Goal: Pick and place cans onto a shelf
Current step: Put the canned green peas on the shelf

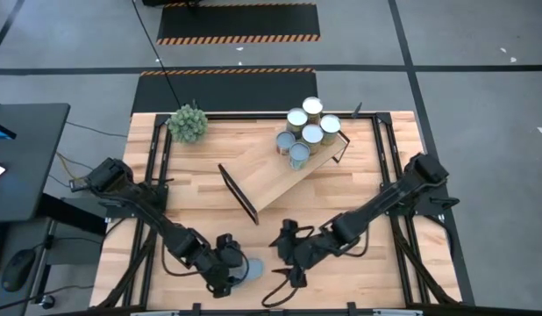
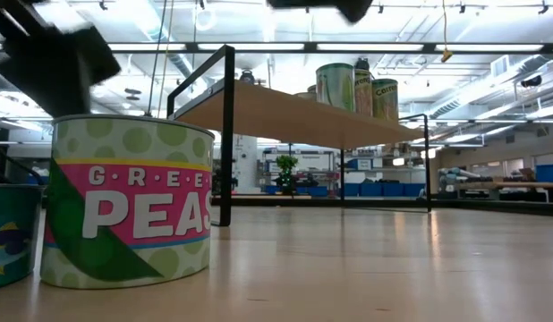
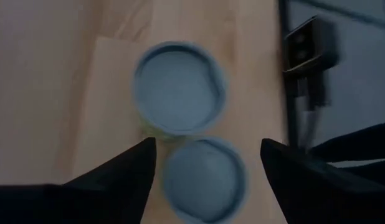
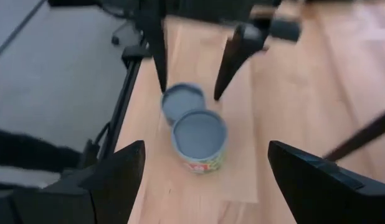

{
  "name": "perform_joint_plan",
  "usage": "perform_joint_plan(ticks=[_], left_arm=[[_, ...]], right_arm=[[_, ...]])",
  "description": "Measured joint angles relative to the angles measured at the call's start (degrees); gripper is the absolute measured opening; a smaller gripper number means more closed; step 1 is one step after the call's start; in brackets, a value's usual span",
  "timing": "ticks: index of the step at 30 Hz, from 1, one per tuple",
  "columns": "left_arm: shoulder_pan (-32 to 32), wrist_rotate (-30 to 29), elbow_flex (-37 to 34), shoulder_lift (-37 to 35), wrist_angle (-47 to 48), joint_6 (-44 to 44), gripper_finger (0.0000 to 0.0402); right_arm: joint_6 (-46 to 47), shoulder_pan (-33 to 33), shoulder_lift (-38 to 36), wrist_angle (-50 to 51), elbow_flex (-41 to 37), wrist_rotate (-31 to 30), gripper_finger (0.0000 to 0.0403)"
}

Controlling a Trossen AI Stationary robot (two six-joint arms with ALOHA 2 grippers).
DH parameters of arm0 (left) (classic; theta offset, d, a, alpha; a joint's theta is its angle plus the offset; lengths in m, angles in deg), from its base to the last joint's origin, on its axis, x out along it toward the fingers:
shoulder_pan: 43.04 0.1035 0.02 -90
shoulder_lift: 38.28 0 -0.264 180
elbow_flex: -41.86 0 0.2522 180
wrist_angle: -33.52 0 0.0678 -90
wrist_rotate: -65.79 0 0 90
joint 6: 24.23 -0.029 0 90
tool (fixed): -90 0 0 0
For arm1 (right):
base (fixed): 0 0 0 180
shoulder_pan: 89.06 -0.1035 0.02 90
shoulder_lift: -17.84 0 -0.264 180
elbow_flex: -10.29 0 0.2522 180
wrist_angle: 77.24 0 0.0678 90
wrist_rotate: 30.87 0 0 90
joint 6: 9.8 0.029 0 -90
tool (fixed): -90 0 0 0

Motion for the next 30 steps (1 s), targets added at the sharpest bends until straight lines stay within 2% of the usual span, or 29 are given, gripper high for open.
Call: perform_joint_plan(ticks=[5,9,12,20,25,30], left_arm=[[-0.9,1.4,0.0,-2.8,2.2,3.3,0.0282],[-1.8,1.1,0.0,-6.4,7.8,4.1,0.0275],[-2.4,0.4,0.0,-9.0,10.5,3.4,0.027],[-3.8,-7.4,0.0,-15.7,15.9,1.3,0.0248],[-3.7,-7.7,0.0,-18.1,17.2,1.8,0.0239],[-3.7,-7.7,0.0,-19.2,17.3,3.0,0.0236]], right_arm=[[-2.1,1.2,6.4,-0.6,3.1,5.7,0.0347],[-3.7,2.6,10.7,-0.8,5.9,10.6,0.0349],[-6.9,3.5,12.9,-0.6,8.4,11.3,0.0356],[-16.7,5.4,15.7,-2.7,11.5,13.3,0.0377],[-19.5,6.8,18.3,-4.8,11.4,18.4,0.0388],[-22.9,7.1,19.6,-7.4,11.7,17.7,0.0393]])
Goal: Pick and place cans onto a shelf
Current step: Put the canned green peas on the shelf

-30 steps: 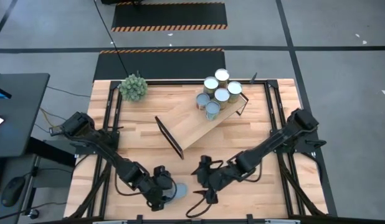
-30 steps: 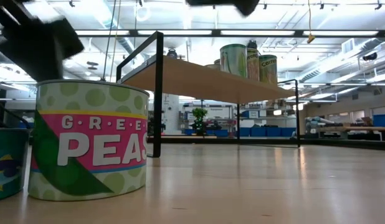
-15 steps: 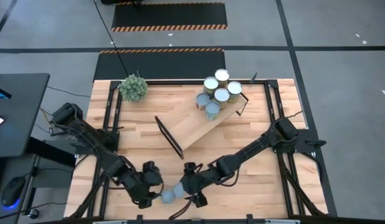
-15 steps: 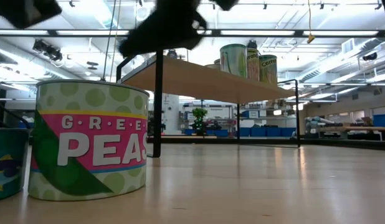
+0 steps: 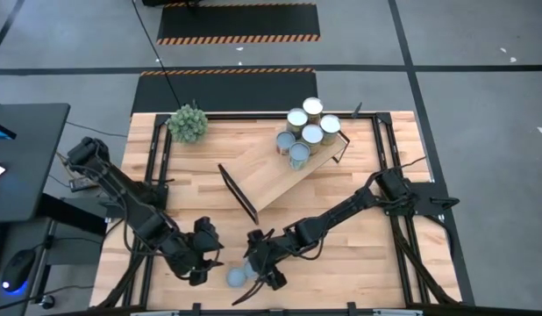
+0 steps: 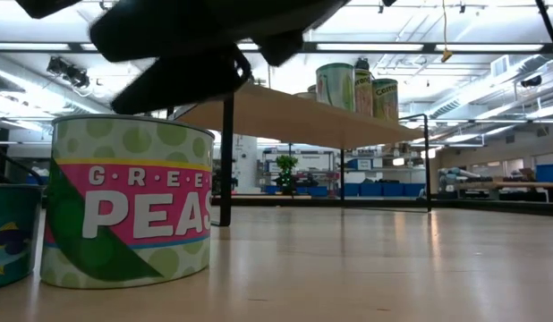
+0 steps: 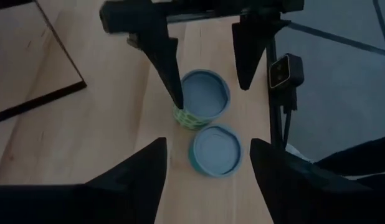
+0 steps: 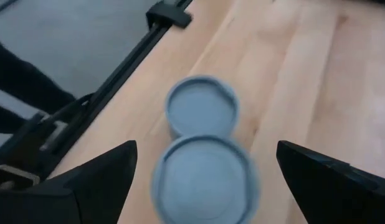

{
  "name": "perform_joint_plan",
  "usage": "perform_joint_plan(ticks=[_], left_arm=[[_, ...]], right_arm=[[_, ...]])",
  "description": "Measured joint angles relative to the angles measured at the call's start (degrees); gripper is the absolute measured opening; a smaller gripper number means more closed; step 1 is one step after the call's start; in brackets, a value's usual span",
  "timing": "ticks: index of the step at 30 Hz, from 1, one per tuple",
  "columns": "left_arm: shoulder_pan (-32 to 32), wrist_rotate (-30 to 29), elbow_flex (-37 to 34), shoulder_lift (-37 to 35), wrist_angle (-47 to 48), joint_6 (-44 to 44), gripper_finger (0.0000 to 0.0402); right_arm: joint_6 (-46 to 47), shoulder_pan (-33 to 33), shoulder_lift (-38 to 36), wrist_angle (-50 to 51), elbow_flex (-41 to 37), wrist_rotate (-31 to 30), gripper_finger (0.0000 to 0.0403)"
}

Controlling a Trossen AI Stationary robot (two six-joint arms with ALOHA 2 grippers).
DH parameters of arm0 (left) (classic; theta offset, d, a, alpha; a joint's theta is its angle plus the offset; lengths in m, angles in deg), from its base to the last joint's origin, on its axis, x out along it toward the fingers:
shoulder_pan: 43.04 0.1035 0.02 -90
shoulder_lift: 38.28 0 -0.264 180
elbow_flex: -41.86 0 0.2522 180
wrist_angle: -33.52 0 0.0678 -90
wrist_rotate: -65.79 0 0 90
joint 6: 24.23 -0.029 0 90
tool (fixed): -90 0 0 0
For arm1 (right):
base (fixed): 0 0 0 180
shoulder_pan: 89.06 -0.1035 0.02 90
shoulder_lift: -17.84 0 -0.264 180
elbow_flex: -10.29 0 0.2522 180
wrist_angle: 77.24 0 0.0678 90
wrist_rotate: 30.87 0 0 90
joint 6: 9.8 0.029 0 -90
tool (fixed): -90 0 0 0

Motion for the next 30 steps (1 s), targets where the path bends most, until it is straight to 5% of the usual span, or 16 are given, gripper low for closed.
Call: perform_joint_plan(ticks=[12,22,30], left_arm=[[-0.4,0.2,0.0,-0.3,0.4,0.4,0.0236],[-0.4,0.2,0.0,-0.3,0.4,0.4,0.0236],[-0.4,0.2,0.0,-0.3,0.4,1.0,0.0236]], right_arm=[[-0.8,-0.2,2.7,0.9,0.1,-0.8,0.0391],[-1.2,0.6,2.6,2.3,0.2,-0.8,0.0288],[-0.8,1.3,-0.3,6.1,0.1,-1.0,0.0287]])
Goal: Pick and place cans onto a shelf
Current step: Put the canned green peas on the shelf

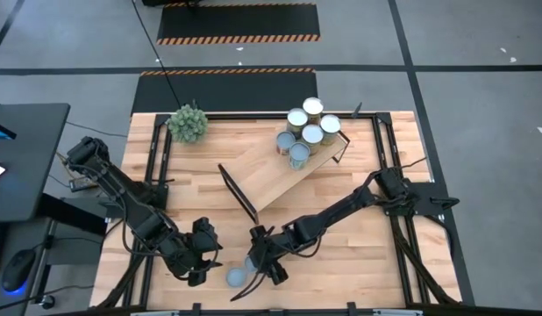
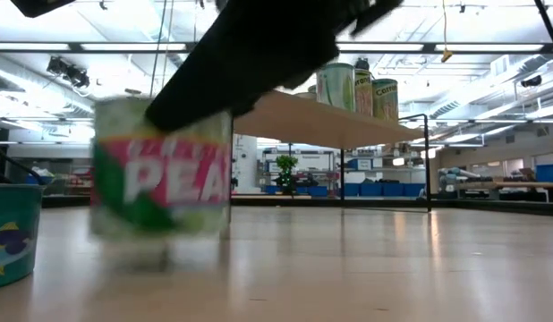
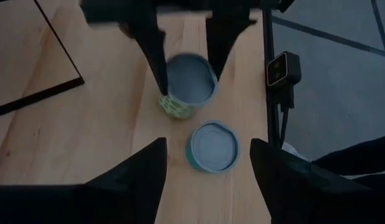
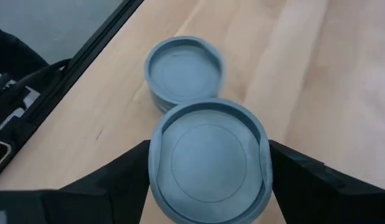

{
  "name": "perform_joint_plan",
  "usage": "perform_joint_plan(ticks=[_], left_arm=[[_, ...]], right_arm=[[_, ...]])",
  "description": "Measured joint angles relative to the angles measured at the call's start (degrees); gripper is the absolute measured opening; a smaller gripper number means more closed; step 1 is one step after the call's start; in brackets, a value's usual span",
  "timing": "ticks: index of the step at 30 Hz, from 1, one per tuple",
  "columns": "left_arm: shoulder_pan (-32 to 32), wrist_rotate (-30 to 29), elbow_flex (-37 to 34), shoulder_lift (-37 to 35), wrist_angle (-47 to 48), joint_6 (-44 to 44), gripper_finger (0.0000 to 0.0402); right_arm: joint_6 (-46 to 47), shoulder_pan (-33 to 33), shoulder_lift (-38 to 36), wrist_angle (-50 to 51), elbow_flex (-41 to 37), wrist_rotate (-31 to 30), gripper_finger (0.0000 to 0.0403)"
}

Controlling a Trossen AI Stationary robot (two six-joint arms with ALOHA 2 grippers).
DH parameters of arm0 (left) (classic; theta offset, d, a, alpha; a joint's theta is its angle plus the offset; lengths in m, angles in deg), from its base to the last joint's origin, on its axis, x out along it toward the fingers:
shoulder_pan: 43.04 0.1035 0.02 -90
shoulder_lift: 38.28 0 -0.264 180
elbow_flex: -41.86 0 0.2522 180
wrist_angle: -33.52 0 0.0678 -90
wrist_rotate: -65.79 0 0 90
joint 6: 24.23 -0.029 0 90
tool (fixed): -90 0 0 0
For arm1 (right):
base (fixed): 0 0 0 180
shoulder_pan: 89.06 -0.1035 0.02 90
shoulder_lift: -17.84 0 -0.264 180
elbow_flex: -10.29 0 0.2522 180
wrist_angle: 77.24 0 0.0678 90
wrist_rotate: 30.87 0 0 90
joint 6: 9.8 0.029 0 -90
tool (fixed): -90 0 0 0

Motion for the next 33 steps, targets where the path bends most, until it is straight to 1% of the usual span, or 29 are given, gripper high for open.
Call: perform_joint_plan(ticks=[7,12,15,21,26,30,33], left_arm=[[0.0,-1.5,0.0,0.0,0.2,0.4,0.0236],[0.1,-5.1,0.0,0.0,0.2,0.3,0.0236],[0.3,-6.8,0.0,0.0,0.2,0.3,0.0236],[1.6,-7.1,0.0,0.0,0.1,0.3,0.0236],[2.9,-7.1,0.0,0.0,-0.3,-1.3,0.0236],[3.7,-5.8,0.0,0.0,-0.3,-2.6,0.0236],[4.0,-4.8,0.0,-0.4,-0.4,-2.6,0.0236]], right_arm=[[0.3,0.6,-5.3,10.3,0.0,-2.8,0.0289],[0.4,1.0,-6.8,13.1,0.0,-3.1,0.029],[1.6,1.0,-7.5,16.7,0.0,-3.1,0.0289],[3.5,1.0,-11.9,25.2,0.0,-5.1,0.0289],[2.9,1.5,-16.5,28.6,0.0,-9.1,0.0289],[1.7,3.8,-19.7,29.2,0.0,-11.4,0.0289],[1.8,6.8,-23.1,29.6,0.0,-11.8,0.0289]])
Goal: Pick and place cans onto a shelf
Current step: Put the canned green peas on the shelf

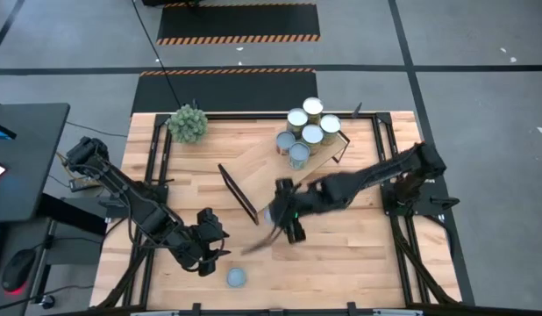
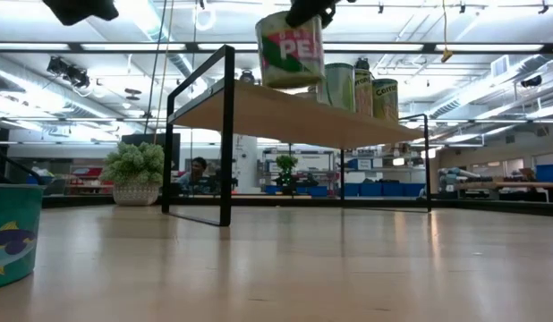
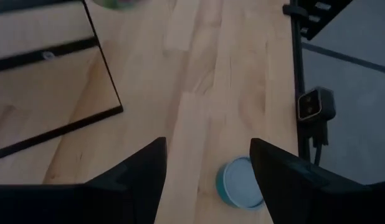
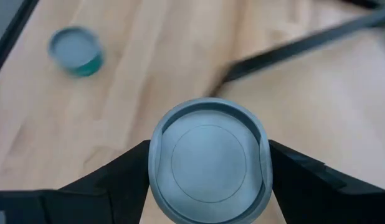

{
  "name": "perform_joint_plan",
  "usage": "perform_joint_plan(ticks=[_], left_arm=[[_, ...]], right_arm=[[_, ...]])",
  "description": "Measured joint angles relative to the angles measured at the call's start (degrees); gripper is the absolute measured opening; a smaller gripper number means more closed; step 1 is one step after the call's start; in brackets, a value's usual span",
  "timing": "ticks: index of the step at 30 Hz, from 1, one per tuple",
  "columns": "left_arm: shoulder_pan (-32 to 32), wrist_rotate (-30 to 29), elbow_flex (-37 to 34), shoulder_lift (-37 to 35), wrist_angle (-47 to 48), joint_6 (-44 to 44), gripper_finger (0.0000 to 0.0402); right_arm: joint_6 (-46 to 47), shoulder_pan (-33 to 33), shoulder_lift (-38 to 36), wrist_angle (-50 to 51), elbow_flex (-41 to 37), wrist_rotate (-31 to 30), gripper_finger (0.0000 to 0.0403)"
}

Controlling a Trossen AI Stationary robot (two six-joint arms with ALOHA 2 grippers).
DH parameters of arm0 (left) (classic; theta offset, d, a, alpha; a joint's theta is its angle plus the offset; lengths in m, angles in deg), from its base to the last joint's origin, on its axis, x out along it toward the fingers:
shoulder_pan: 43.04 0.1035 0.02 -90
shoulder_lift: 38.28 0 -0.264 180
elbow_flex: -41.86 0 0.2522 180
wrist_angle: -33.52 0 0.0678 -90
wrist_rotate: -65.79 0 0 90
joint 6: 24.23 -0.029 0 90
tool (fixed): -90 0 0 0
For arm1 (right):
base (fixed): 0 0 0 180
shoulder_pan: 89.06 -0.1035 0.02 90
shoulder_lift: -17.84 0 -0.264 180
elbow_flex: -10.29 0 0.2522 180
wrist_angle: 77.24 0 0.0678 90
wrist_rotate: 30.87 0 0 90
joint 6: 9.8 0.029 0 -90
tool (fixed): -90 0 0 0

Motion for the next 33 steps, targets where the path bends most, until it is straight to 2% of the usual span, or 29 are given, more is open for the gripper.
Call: perform_joint_plan(ticks=[6,11,16,27,33], left_arm=[[0.8,-1.5,0.0,-2.5,0.0,-3.7,0.0236],[3.5,-3.4,0.0,-3.8,0.1,-8.6,0.0236],[5.5,-2.7,0.0,-3.8,0.0,-10.1,0.0236],[5.9,-1.6,0.0,-3.8,0.1,-10.1,0.0236],[5.9,0.4,0.0,-3.8,0.1,-9.7,0.0236]], right_arm=[[-3.4,6.3,-4.9,0.0,0.1,-0.1,0.0289],[-6.9,10.7,-3.4,-0.1,0.0,3.0,0.0289],[-6.2,13.1,-1.6,-1.3,0.0,3.4,0.0292],[-4.7,15.2,-1.4,1.9,0.0,3.3,0.0371],[-4.7,13.7,-2.2,4.2,0.0,-1.4,0.0386]])
